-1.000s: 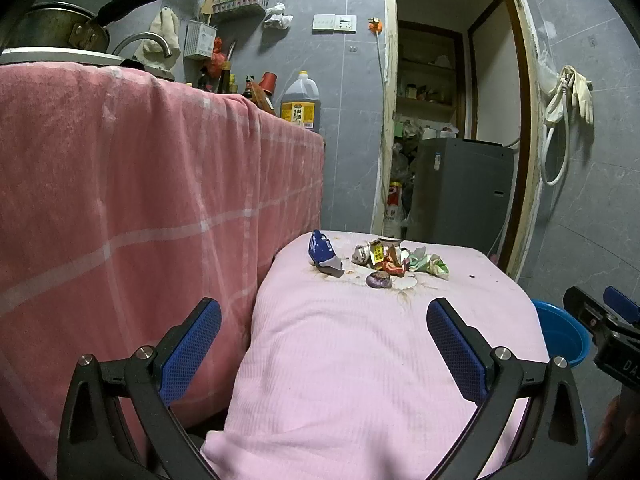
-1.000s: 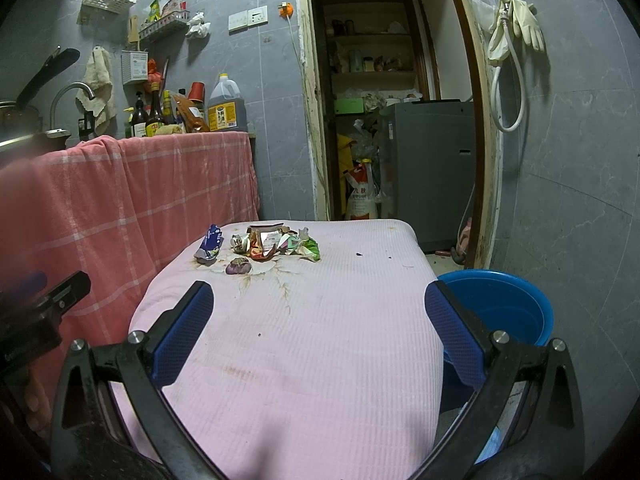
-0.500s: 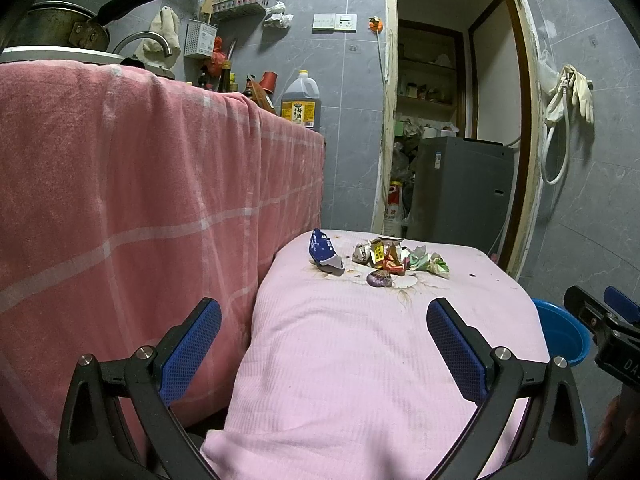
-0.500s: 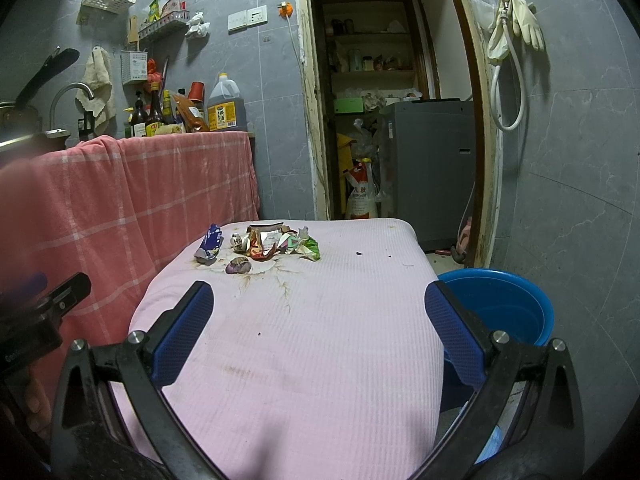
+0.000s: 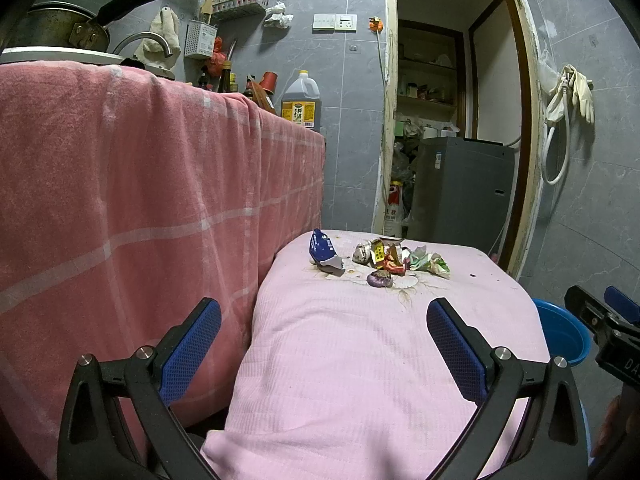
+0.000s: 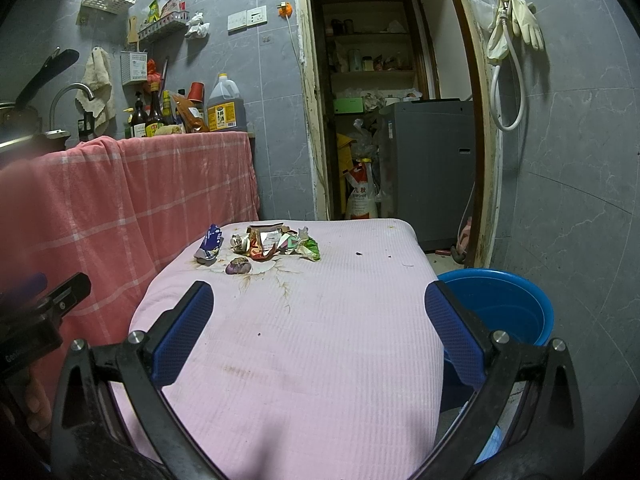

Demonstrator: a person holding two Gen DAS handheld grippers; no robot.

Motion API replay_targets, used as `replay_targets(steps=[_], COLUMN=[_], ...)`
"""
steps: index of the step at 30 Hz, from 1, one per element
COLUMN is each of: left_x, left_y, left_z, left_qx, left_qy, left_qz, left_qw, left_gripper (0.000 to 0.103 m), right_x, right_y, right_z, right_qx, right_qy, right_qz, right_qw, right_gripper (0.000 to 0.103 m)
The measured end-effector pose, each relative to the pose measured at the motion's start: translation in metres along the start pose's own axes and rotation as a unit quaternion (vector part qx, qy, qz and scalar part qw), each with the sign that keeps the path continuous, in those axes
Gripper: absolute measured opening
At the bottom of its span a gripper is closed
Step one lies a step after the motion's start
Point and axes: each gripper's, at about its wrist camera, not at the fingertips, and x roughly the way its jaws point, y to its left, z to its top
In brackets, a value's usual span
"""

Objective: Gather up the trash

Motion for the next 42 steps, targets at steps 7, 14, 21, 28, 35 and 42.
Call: replay_targets(steps=[7, 14, 21, 28, 35, 42], left_x=[0.0, 0.0, 0.004, 0.019, 0.05, 0.086], left_y=[0.0, 0.0, 0.0, -0.001, -0.008, -0.023], left_z=[0.0, -0.001, 0.003, 0.022, 0.044, 0.058], left_qx=[0.0, 0.0, 0.0, -0.008, -0.009, 0.004], left_qy=[0.0, 0.0, -0.005, -0.028, -0.045, -0.069], left_qz=[0.0, 0.0, 0.002, 0.011, 0.009, 0.013], left_qw=[1.0, 1.0, 1.0, 0.9995, 0.9989, 0.9975], left_gripper=[0.101, 0.101, 0.101, 0.101, 0.101, 0.101], right_x=[0.0, 0.0, 0.003, 0.014, 0.038, 0.079], right_y=[0.0, 0.0, -0.002, 0.0, 0.003, -0.002], right_z=[0.0, 0.001, 0.012, 0.037, 0.063, 0.079], right_qx=[0.0, 0.0, -0.005, -0.019, -0.036, -0.047], right_qy=[0.0, 0.0, -0.014, -0.048, -0.089, -0.107], right_qz=[0.0, 0.0, 0.007, 0.019, 0.019, 0.023], right_qw=[1.0, 1.0, 1.0, 0.998, 0.995, 0.993], right_gripper=[0.103, 0.103, 0.103, 0.103, 0.103, 0.103])
